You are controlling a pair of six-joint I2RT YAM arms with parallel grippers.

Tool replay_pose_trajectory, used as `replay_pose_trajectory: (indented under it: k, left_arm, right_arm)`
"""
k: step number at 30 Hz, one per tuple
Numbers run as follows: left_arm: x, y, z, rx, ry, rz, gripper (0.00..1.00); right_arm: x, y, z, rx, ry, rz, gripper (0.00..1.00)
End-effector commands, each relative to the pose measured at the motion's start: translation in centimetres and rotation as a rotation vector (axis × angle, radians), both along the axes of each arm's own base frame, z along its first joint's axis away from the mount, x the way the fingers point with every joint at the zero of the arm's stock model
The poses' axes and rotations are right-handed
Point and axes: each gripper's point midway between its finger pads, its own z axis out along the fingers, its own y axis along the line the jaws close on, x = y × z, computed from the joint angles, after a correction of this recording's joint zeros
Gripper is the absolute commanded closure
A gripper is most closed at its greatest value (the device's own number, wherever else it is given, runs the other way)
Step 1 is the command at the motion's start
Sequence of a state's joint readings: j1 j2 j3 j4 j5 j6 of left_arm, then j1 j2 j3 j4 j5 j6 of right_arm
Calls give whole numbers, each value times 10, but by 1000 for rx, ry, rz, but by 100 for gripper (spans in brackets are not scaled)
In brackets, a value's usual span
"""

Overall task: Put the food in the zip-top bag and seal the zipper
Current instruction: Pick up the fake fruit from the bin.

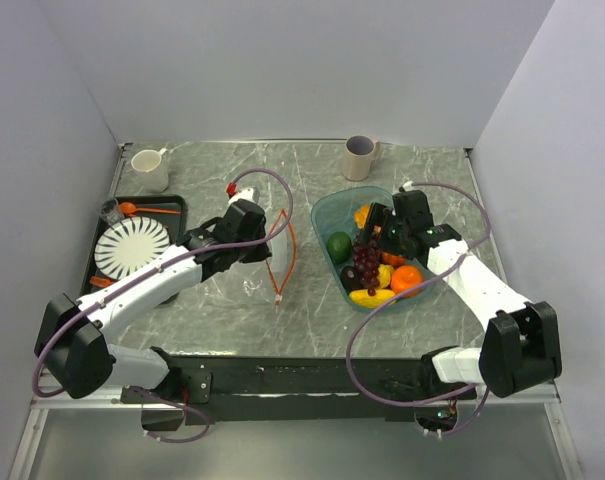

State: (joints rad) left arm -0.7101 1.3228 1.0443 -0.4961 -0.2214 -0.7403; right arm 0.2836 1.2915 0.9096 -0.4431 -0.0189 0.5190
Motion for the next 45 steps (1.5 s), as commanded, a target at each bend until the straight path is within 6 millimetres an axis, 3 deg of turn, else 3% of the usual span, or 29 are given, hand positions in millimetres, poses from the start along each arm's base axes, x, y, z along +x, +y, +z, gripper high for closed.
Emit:
replay_pose_trajectory:
  k: [1,9,13,16,17,20,32,40,45]
  left_arm:
    - [4,-3,17,-34,-51,-15,99]
    - [6,-6,14,-21,-34,-18,99]
    - [7,-9,15,-23,-34,-27,99]
    - [8,-9,14,-18,-30,-26,99]
    - [7,-8,14,-18,-30,-26,99]
    - [7,-8,17,-22,-37,-25,99]
    - [7,-8,21,-29,-42,-25,99]
    - [7,-10,27,-47,-53,-30,99]
    - [8,-11,26,-49,-50,-30,99]
  right_arm:
    - [0,1,-18,-27,42,39,2]
    - [0,14,-44,1,114,94,11]
    - [-1,19,-52,9,143,124,29]
    - [-1,24,-51,27,141,143,52]
    - [-1,25,-50,29,139,144,66]
    - [1,25,-41,35,108,138,84]
    - [3,39,54,140,-163,215,83]
    - [-7,53,79,219,-217,288,83]
    - [-17,70,106,332,-290,365,83]
